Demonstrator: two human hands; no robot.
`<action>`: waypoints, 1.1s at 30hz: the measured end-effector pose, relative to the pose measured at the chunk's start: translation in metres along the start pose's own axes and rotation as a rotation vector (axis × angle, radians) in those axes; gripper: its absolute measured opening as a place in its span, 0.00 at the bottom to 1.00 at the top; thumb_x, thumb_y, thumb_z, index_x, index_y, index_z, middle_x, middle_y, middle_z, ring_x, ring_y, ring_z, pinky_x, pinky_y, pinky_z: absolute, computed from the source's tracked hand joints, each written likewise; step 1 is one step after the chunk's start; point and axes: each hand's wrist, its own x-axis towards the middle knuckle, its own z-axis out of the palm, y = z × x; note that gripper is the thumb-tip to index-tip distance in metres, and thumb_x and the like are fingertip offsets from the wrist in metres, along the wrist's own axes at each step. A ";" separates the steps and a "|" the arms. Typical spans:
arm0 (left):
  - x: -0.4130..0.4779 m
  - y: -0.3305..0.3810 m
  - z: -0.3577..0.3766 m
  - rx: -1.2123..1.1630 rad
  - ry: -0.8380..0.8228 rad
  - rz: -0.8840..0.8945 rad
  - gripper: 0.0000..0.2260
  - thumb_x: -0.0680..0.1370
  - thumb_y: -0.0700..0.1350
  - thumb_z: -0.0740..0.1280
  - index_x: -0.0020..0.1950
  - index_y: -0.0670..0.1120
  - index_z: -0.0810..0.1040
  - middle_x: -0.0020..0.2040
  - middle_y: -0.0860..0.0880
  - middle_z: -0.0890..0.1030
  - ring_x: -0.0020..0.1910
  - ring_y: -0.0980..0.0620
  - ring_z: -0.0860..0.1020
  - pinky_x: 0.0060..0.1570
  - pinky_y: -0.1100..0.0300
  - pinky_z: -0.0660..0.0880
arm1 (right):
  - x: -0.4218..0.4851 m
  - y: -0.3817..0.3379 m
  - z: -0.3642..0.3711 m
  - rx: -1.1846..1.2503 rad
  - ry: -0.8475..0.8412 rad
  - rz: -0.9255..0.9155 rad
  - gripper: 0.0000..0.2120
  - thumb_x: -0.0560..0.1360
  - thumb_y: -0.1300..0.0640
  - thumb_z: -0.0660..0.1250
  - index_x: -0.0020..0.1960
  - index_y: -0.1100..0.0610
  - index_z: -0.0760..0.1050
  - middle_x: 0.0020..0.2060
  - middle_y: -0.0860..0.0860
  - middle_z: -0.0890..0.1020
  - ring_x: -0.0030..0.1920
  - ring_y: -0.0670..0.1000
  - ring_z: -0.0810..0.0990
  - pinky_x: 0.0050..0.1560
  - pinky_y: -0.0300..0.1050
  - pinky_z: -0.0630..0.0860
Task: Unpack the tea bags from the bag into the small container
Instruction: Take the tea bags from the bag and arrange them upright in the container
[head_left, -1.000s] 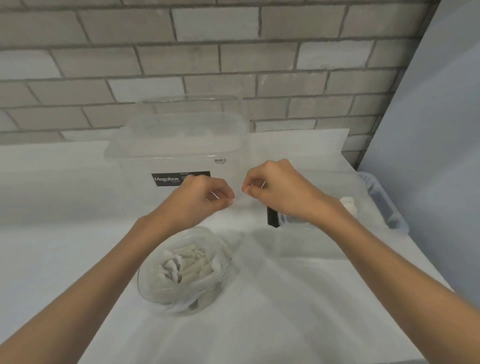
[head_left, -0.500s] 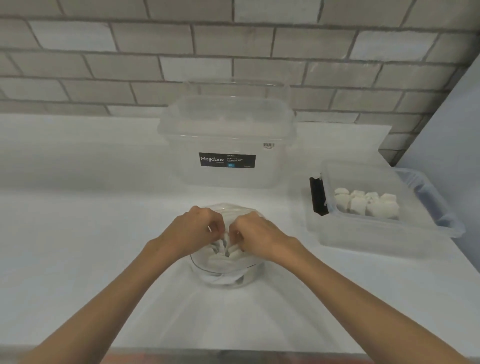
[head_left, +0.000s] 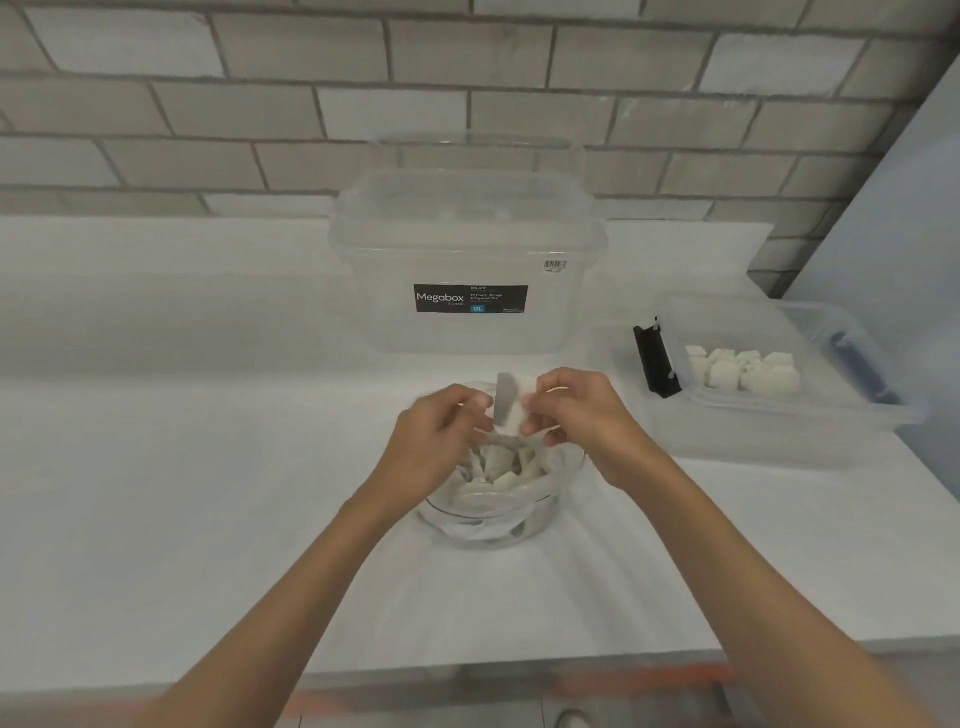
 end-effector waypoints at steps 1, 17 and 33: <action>-0.002 0.001 0.001 -0.062 -0.014 -0.030 0.08 0.80 0.50 0.65 0.52 0.47 0.80 0.44 0.49 0.85 0.42 0.54 0.84 0.46 0.57 0.79 | -0.003 -0.001 -0.001 0.092 -0.008 0.038 0.05 0.75 0.65 0.67 0.42 0.59 0.73 0.34 0.56 0.81 0.33 0.52 0.82 0.32 0.40 0.73; 0.014 0.043 -0.021 0.380 -0.038 0.273 0.06 0.77 0.42 0.69 0.47 0.52 0.84 0.44 0.52 0.82 0.41 0.63 0.77 0.43 0.73 0.70 | -0.014 -0.003 -0.012 -0.087 -0.157 -0.167 0.04 0.74 0.64 0.69 0.47 0.58 0.81 0.40 0.54 0.86 0.36 0.49 0.82 0.36 0.40 0.75; 0.007 0.032 -0.007 0.190 0.094 0.234 0.02 0.75 0.49 0.71 0.46 0.54 0.84 0.43 0.57 0.84 0.42 0.63 0.80 0.45 0.71 0.74 | -0.001 0.001 -0.008 -0.402 -0.081 -0.408 0.02 0.73 0.57 0.71 0.41 0.53 0.81 0.35 0.47 0.82 0.30 0.45 0.79 0.33 0.29 0.71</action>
